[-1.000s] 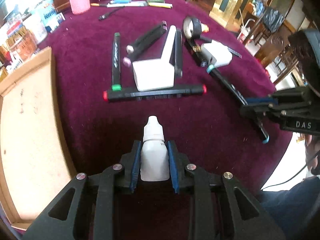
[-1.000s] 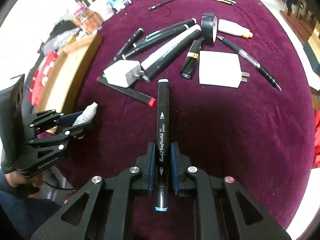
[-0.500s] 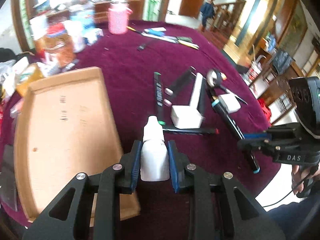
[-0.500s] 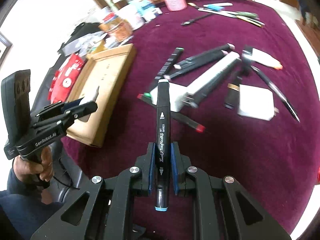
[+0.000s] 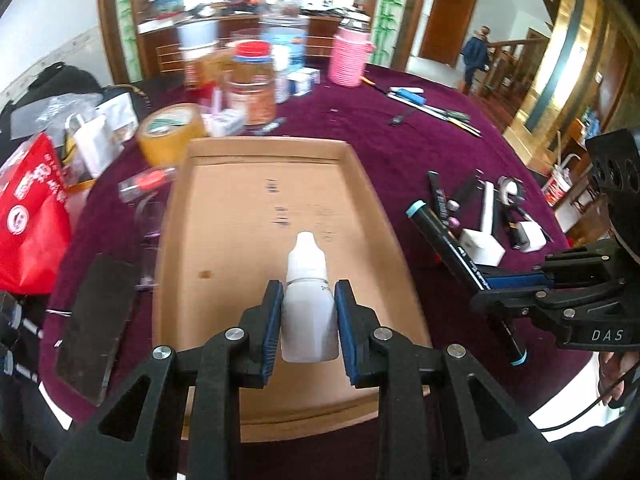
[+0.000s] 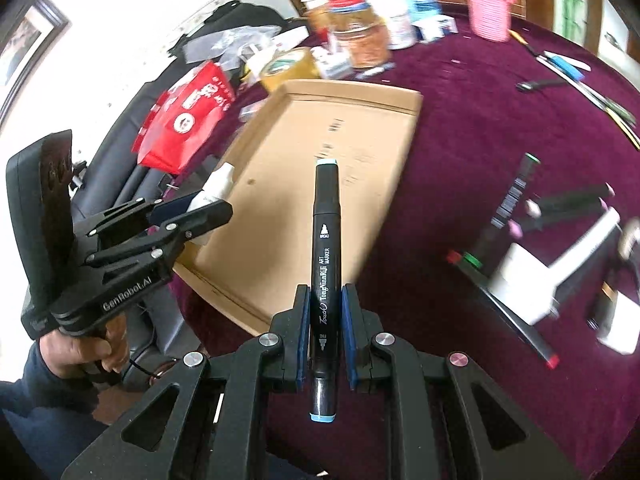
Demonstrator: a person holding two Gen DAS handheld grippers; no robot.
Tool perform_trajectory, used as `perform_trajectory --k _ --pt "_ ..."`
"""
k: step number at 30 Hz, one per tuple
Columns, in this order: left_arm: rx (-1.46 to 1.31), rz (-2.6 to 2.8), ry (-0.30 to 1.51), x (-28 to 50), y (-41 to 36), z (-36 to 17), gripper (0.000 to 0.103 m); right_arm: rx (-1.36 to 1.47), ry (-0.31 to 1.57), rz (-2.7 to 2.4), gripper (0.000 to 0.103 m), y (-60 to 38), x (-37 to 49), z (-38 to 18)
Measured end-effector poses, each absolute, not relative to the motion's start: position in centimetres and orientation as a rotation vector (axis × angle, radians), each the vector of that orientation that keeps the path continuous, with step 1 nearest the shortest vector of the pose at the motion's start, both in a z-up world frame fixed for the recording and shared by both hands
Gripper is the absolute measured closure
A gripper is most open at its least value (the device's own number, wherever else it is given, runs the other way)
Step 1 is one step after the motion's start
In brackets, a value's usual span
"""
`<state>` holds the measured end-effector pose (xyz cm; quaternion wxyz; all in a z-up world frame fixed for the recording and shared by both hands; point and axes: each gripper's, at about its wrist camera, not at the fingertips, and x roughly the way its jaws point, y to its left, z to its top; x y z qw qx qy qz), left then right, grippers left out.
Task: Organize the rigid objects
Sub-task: 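Carry the bottle in the left tool and marker in the right tool to the cardboard tray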
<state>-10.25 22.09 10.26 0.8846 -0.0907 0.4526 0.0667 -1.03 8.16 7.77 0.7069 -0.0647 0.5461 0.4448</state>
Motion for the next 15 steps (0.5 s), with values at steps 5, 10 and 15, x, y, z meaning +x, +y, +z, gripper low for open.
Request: perform_trajectory --k 5,10,15 --pt "-0.185 0.164 0.939 -10.5 24.5 9.7 0.079 -0.136 1.235 1.005 0.089 12.3 -1.0 7.3" --pt "-0.167 0.185 0.939 -9.7 26.2 9.2 0.079 -0.134 1.259 0.992 0.089 14.8 -0.4 6.8" --pt "-0.157 0.178 0.947 -8.3 27.0 8.8 0.079 -0.115 1.277 0.967 0.089 16.0 0.9 6.8"
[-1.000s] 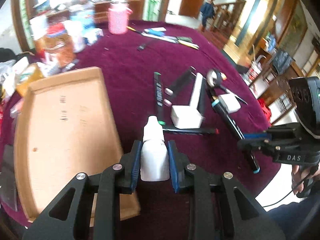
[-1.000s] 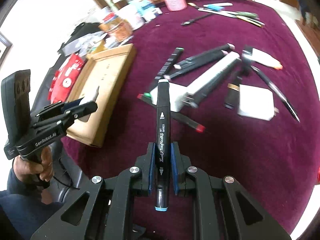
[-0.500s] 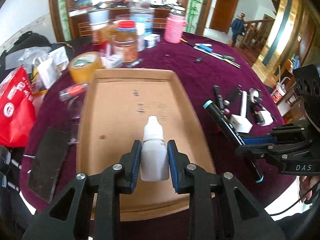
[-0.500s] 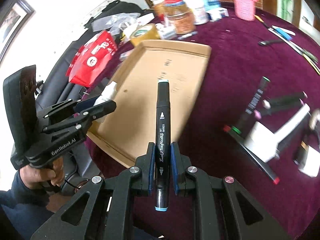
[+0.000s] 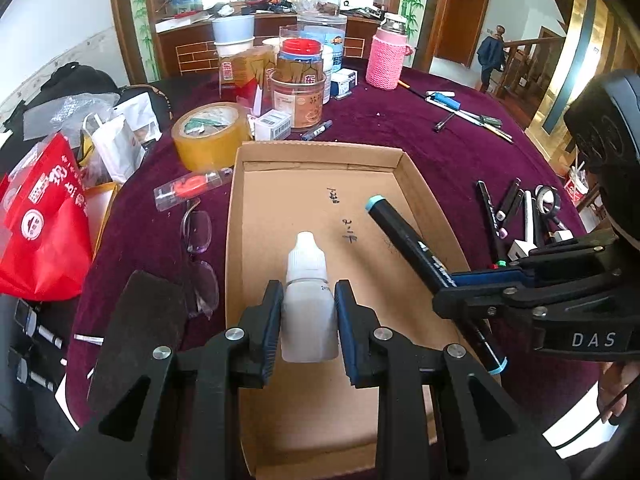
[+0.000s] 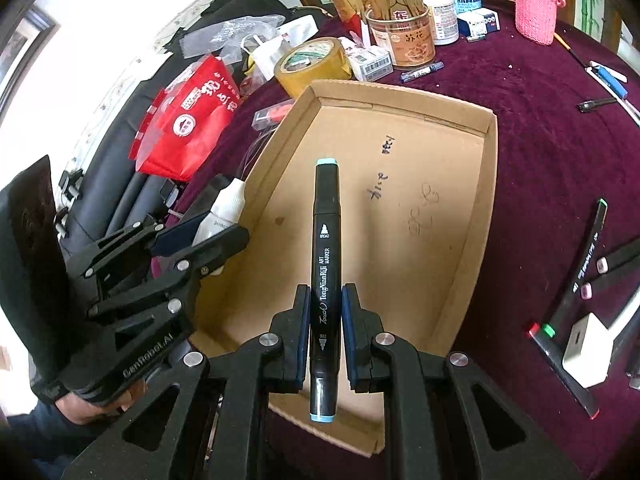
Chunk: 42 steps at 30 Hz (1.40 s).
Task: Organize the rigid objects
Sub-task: 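Carry the bottle in the left tool and marker in the right tool to the cardboard tray, then open the left tool to stand the bottle in the tray while the right tool releases the marker there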
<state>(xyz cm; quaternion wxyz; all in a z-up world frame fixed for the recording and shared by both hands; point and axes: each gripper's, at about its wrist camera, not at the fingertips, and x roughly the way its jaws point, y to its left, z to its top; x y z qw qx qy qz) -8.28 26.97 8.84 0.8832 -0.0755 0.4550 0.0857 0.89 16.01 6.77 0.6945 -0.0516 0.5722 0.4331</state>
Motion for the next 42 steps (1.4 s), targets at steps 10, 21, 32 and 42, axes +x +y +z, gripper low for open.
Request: perform_trajectory --k 10,21,32,42 --pt "-0.131 0.157 0.992 -3.8 28.0 7.0 0.079 -0.08 1.33 0.905 0.089 17.1 4.4 5.7" --pt "-0.212 0.116 1.073 0.7 30.9 4.5 0.079 -0.04 1.378 0.845 0.089 19.3 8.2 3.7" --pt "-0.229 0.094 1.121 3.0 32.3 2.7 0.079 -0.01 1.404 0.83 0.089 21.1 9.5 2.5" --pt "-0.229 0.107 1.143 3.5 32.7 2.0 0.079 -0.016 1.417 0.81 0.089 21.4 10.1 1.7"
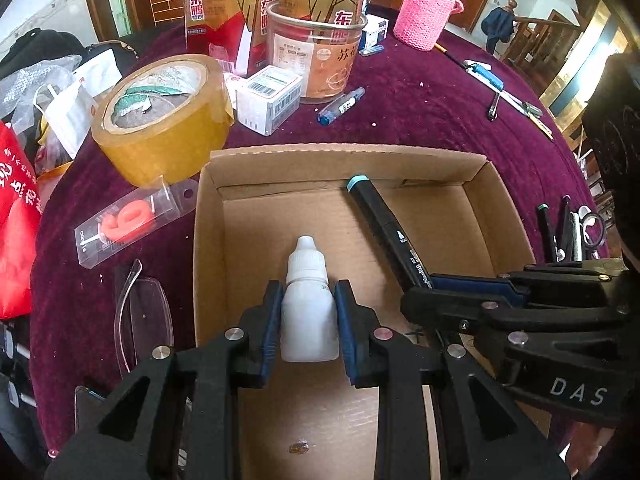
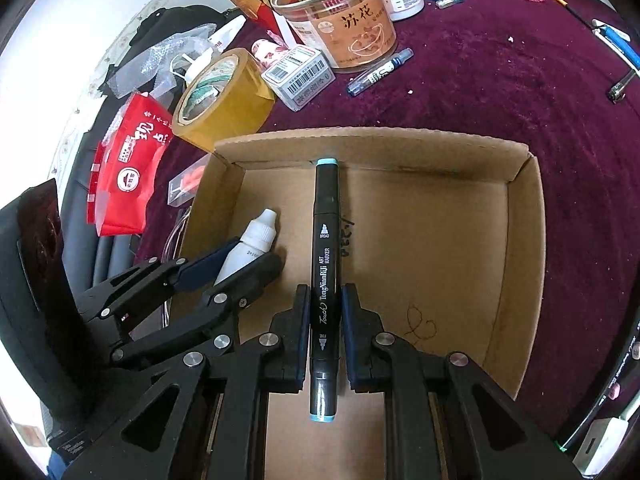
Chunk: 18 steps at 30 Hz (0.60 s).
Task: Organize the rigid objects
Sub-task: 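Open the left tool to stand the bottle in the tray while the right tool releases the marker there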
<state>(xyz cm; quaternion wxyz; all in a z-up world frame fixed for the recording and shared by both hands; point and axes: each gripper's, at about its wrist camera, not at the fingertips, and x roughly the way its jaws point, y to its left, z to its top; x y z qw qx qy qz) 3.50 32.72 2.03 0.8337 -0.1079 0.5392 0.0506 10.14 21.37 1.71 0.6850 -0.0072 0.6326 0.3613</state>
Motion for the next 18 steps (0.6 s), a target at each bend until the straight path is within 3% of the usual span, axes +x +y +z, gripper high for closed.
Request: perform_trajectory --k 6,18 --pt "-0.23 0.12 1.153 3.7 32.9 1.8 0.077 -0.023 1.42 0.804 0.089 21.6 10.2 1.5" --pt "-0.261 0.122 1.138 3.1 33.0 2.8 0.053 -0.038 1.37 0.803 0.088 20.1 9.6 3.3"
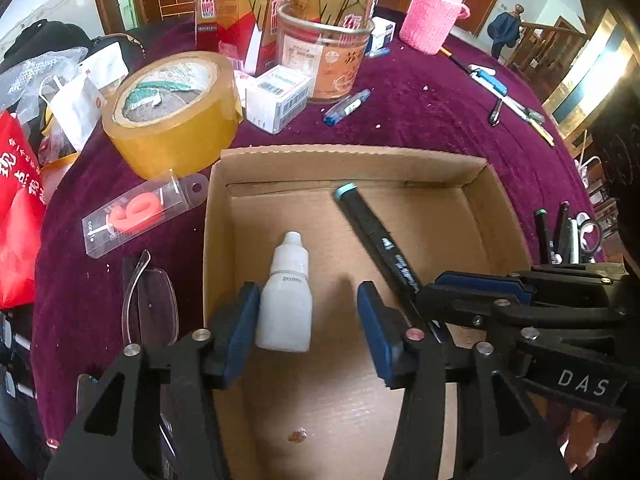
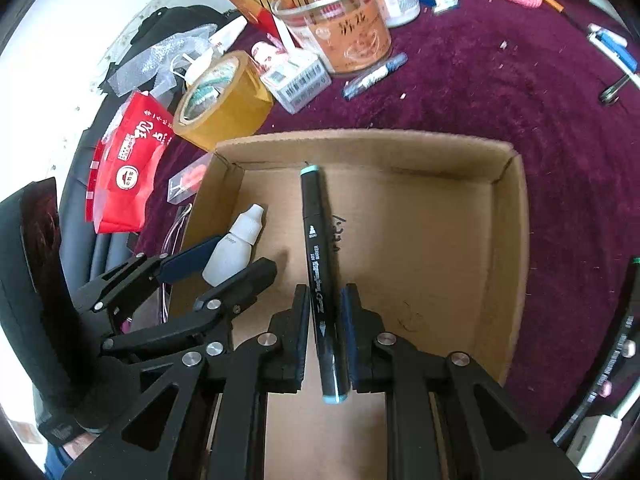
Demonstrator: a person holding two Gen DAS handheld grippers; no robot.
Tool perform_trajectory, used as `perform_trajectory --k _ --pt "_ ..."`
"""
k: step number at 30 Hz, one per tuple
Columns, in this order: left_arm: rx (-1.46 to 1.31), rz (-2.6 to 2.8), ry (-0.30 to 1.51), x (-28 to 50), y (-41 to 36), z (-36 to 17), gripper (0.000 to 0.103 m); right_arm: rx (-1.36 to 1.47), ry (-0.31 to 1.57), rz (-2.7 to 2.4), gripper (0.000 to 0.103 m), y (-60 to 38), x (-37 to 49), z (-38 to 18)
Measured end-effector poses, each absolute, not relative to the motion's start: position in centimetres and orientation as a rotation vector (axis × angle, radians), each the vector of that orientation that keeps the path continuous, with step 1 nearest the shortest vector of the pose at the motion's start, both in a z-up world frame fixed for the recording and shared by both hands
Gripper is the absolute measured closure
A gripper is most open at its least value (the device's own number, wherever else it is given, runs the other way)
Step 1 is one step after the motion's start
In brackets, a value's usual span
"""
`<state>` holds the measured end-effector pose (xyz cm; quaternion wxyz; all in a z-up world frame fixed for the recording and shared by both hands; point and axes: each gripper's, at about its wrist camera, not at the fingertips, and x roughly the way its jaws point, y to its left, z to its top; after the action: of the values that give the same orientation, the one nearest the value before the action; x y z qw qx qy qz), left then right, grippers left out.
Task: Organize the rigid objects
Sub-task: 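Open the left tool to stand the bottle in the tray while the right tool releases the marker there, then grasp the white square charger with the left tool while the right tool moves toward the clear pen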
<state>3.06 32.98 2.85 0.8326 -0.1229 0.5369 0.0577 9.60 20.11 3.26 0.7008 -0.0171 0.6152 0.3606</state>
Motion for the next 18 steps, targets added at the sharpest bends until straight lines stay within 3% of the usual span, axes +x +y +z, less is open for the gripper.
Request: perform_trajectory --k 13,18 --pt "-0.257 0.068 1.054 0.7 29.5 7.6 0.052 0.141 1.302 0.802 0.082 7.4 6.4 6.8" --pt "-0.229 0.071 1.041 -0.2 26.4 9.6 0.045 0.234 1.29 0.799 0.082 0.4 7.0 6.9"
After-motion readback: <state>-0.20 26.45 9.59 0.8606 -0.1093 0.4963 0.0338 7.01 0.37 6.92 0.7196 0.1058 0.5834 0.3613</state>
